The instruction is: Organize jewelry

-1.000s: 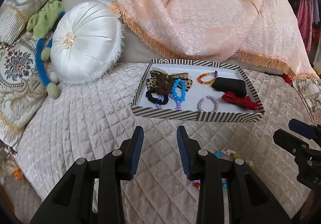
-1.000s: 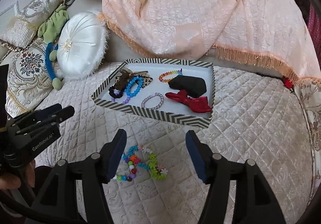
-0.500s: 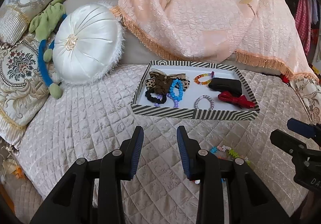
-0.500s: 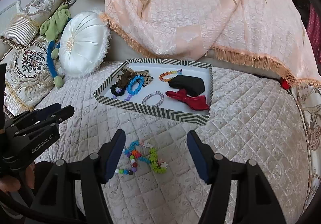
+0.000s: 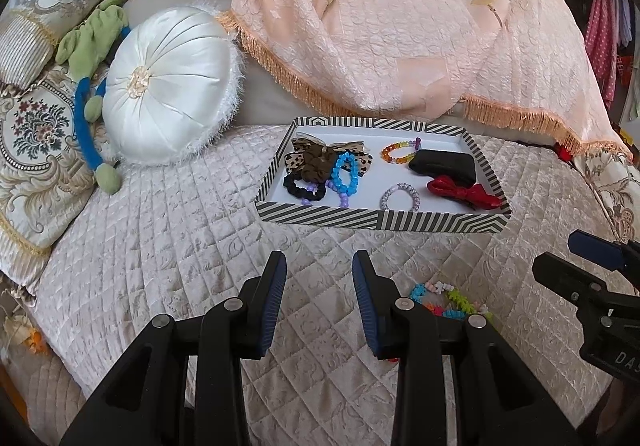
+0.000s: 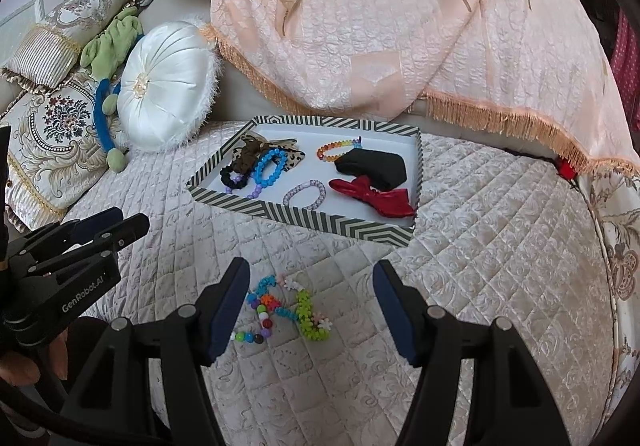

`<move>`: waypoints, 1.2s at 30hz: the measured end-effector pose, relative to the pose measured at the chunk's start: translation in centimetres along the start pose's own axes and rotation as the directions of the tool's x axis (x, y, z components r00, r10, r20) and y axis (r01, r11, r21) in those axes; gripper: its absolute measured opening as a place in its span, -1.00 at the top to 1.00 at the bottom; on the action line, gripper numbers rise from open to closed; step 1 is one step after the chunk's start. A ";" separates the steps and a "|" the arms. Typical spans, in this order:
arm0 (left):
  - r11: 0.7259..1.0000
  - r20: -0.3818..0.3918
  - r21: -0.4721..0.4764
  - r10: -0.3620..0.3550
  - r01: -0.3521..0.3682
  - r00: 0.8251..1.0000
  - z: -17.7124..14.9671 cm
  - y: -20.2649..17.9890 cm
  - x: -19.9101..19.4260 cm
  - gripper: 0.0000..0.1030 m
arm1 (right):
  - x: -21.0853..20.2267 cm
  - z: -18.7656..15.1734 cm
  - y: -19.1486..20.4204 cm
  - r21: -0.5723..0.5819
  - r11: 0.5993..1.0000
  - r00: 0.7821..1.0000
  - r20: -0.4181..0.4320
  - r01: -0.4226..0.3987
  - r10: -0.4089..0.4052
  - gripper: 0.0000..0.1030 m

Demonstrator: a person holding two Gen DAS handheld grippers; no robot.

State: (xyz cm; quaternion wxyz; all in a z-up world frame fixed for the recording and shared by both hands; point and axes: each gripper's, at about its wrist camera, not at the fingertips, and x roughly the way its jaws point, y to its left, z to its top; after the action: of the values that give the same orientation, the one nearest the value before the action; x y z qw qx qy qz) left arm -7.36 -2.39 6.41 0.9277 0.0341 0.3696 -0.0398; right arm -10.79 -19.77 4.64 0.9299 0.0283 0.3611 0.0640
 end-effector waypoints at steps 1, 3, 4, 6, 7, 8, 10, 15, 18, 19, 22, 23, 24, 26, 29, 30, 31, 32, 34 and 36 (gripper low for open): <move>1.000 0.000 0.000 0.000 0.000 1.000 0.0 0.0 0.0 0.59 | 0.0 0.0 0.0 0.001 1.000 1.000 -0.001 0.000 0.000 -0.30; 1.000 -0.002 -0.001 0.000 0.000 1.000 -0.1 0.0 0.0 0.59 | -0.1 -0.1 -0.1 0.001 1.000 1.000 -0.002 0.002 -0.002 -0.30; 1.000 -0.004 -0.001 -0.001 0.001 1.000 -0.1 0.0 0.0 0.59 | -0.1 -0.1 -0.1 0.001 1.000 1.000 -0.002 0.002 -0.002 -0.30; 1.000 -0.003 0.001 0.002 -0.002 1.000 -0.3 -0.2 -0.1 0.59 | -0.1 -0.1 -0.1 0.002 1.000 1.000 -0.003 0.002 -0.002 -0.30; 1.000 -0.002 0.003 0.004 -0.004 1.000 -0.3 -0.2 -0.2 0.59 | -0.2 -0.1 -0.1 0.003 1.000 1.000 -0.004 0.003 -0.003 -0.30; 1.000 -0.003 0.003 0.003 -0.003 1.000 -0.4 -0.2 -0.2 0.59 | -0.2 -0.2 -0.2 0.005 1.000 1.000 -0.004 0.003 -0.003 -0.31; 1.000 -0.003 0.003 0.003 -0.003 1.000 -0.4 -0.3 -0.4 0.59 | -0.3 -0.3 -0.2 0.008 1.000 1.000 -0.002 0.003 -0.003 -0.31; 1.000 0.007 0.007 0.007 -0.007 1.000 -0.4 -0.4 -0.9 0.59 | -0.8 -0.6 -0.1 0.003 1.000 1.000 -0.002 0.009 -0.009 -0.31; 1.000 0.015 0.008 0.005 -0.005 1.000 -0.6 -0.6 -1.3 0.59 | -1.1 -0.9 -0.1 -0.003 1.000 1.000 0.000 0.013 -0.013 -0.31; 1.000 0.015 0.008 0.000 0.000 1.000 -0.7 -0.7 -1.4 0.59 | -1.2 -1.1 -0.1 -0.004 1.000 1.000 0.001 0.017 -0.017 -0.31; 1.000 0.022 0.009 -0.011 0.011 1.000 -0.9 -1.0 -1.7 0.59 | -1.6 -1.6 -0.3 -0.005 1.000 1.000 0.000 0.022 -0.022 -0.32; 1.000 0.019 0.006 -0.015 0.015 1.000 -0.9 -1.0 -1.6 0.59 | -1.7 -1.8 -0.3 -0.008 1.000 1.000 -0.007 0.023 -0.023 -0.32; 1.000 0.011 -0.003 -0.026 0.026 1.000 -0.8 -0.9 -1.6 0.59 | -1.7 -1.9 -0.4 -0.010 1.000 1.000 -0.010 0.023 -0.023 -0.32; 0.998 -0.002 -0.031 -0.050 0.050 0.999 -0.7 -0.5 -1.6 0.59 | -1.9 -1.9 -0.8 -0.010 1.000 1.000 -0.010 0.028 -0.028 -0.32; 0.998 -0.011 -0.045 -0.054 0.054 0.998 -0.9 -0.1 -1.7 0.59 | -1.9 -2.2 -1.3 -0.002 0.999 0.999 -0.011 0.033 -0.033 -0.32; 0.998 -0.012 -0.043 -0.051 0.051 0.999 -1.0 -0.1 -1.7 0.59 | -1.8 -2.3 -1.4 0.002 1.000 1.000 -0.011 0.029 -0.029 -0.32; 0.998 -0.018 -0.041 -0.050 0.049 0.999 -1.0 -0.1 -1.5 0.59 | -1.6 -2.4 -1.6 0.009 1.000 0.999 -0.018 0.029 -0.028 -0.32; 0.998 -0.022 -0.041 -0.055 0.054 0.998 -1.0 -0.2 -1.4 0.59 | -1.5 -2.5 -1.6 0.011 1.000 0.999 -0.023 0.028 -0.028 -0.32; 0.996 -0.028 -0.042 -0.074 0.073 0.997 -1.0 -0.5 -1.3 0.59 | -1.5 -2.7 -1.8 0.009 1.000 0.999 -0.027 0.023 -0.023 -0.32; 0.997 -0.028 -0.029 -0.078 0.078 0.997 -1.2 -1.0 -1.2 0.59 | -1.6 -2.8 -1.8 0.003 1.000 0.999 -0.020 0.031 -0.031 -0.32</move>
State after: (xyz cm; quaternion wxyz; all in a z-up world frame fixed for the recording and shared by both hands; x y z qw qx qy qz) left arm -9.14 -3.24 6.34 0.9203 0.0072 0.3849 -0.0702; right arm -13.64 -21.78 3.47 0.9270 0.0235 0.3709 0.0495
